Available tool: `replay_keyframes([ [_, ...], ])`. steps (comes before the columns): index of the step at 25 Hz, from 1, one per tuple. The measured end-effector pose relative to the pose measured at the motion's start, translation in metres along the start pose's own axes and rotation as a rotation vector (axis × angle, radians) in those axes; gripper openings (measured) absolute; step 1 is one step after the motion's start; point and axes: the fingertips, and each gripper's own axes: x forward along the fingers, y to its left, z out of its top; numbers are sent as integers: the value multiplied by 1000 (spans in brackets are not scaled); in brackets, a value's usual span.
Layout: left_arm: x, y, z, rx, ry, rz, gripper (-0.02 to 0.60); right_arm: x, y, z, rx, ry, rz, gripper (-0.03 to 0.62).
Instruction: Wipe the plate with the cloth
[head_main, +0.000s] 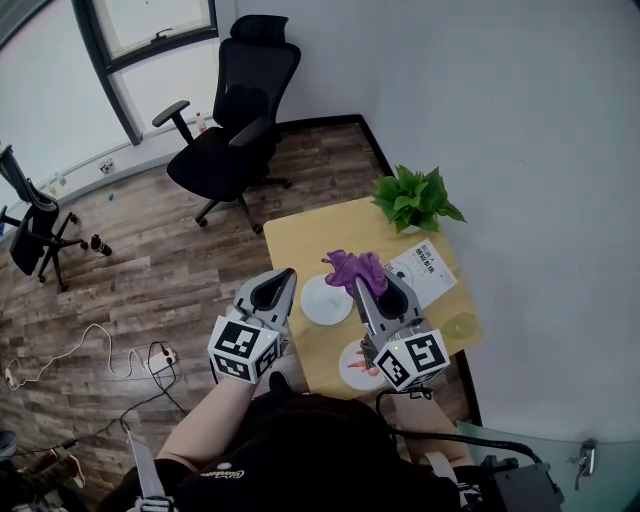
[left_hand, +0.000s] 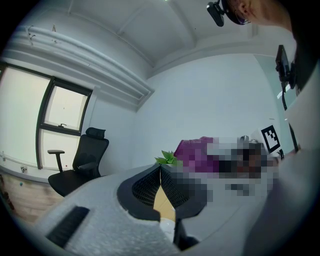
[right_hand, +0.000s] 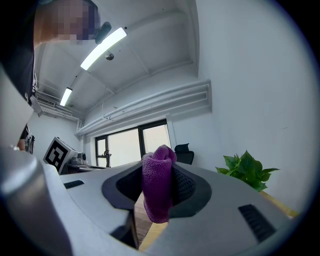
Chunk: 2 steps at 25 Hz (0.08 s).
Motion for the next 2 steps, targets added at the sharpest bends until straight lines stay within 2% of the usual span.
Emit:
replay_keyframes([
  [2, 1, 0, -1, -1, 1, 0, 8, 0, -2, -1, 7, 0, -6, 121],
])
